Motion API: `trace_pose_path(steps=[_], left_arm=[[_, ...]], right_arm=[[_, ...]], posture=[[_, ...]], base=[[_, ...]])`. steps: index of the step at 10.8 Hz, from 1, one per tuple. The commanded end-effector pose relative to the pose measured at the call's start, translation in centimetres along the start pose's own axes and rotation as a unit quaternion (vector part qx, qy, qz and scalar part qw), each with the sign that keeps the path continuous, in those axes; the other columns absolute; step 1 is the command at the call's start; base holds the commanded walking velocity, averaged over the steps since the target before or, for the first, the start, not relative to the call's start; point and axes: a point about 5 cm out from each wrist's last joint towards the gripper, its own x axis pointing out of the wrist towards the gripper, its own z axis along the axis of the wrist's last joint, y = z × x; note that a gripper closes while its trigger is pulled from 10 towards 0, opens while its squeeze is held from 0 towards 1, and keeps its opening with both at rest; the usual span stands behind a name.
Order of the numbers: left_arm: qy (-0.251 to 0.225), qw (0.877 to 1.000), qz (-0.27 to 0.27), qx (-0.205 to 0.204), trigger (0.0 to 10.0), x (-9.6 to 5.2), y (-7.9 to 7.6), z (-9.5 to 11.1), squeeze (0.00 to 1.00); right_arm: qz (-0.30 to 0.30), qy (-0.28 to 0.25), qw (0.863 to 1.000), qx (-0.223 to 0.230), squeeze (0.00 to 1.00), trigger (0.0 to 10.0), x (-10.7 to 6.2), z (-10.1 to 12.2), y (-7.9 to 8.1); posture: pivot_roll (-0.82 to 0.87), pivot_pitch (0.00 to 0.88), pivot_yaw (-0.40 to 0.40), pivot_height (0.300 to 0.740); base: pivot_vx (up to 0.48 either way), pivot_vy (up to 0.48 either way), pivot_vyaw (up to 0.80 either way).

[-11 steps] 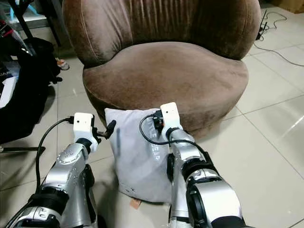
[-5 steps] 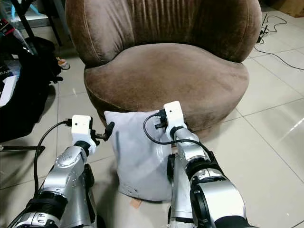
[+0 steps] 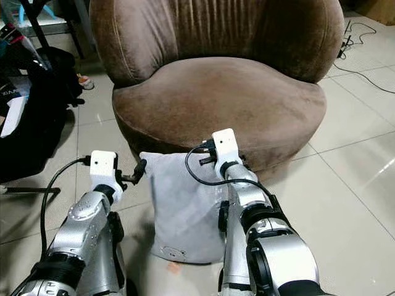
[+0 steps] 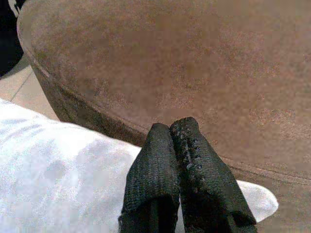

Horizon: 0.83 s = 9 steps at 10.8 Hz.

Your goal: Move the pillow to the sofa from floor

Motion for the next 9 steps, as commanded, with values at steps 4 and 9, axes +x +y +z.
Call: trace_pose_path(steps=[4, 9], left_arm=[[0.008, 1.0, 0.026, 0.003, 10.0, -0.3, 0.9, 0.0, 0.0], [0.014, 0.999, 0.038, -0.007, 10.0, -2.4, 0.5, -1.4, 0.0]], right_arm=[[0.091, 0.008, 0.963, -0.255, 1.0, 10.0, -0.5, 0.0, -0.4], [0.183, 0.084, 0.794, -0.573, 1.0, 10.0, -2.0, -2.4, -2.9]], posture=[[-0.06, 0.0, 0.01, 0.412], [-0.04, 0.0, -0.061, 0.412]], base=[[0.0, 0.0, 0.0], [0.0, 0.0, 0.0]])
